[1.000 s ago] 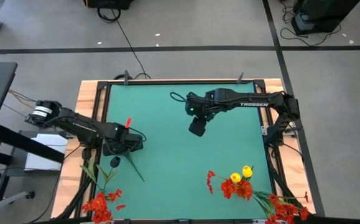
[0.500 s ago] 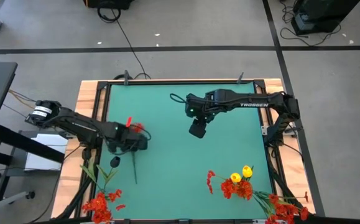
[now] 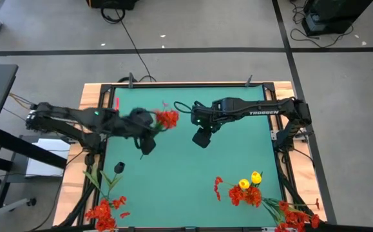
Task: Sort flowers into vase by color
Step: Put the red flowers into the transparent flower vase
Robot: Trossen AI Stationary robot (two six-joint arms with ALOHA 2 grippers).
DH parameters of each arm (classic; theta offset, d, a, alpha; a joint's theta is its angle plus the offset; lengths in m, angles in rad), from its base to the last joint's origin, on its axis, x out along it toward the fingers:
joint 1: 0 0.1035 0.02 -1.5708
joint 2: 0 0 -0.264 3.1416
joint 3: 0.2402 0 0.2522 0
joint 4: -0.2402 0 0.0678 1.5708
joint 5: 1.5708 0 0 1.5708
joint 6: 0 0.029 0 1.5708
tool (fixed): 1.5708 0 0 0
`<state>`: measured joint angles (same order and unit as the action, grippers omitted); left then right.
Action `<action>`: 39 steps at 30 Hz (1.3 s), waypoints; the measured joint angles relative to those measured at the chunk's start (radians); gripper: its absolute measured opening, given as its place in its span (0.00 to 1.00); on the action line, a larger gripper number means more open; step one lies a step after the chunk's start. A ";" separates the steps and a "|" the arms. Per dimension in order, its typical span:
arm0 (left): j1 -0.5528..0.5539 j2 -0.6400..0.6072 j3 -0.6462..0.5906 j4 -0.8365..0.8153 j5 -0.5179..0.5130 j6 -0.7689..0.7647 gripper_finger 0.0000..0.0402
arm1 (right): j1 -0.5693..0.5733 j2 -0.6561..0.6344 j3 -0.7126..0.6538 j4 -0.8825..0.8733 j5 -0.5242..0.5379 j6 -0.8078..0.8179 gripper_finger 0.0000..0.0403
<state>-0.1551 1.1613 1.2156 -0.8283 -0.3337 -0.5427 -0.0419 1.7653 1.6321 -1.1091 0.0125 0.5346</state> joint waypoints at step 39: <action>-0.053 -0.623 0.071 0.045 0.925 0.648 0.02 | 0.148 0.000 0.000 0.257 0.180 0.926 0.38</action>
<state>-0.2084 0.5379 1.2866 -0.7832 0.5909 0.1057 0.1065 1.7653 1.6321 -0.8525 0.1921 1.4604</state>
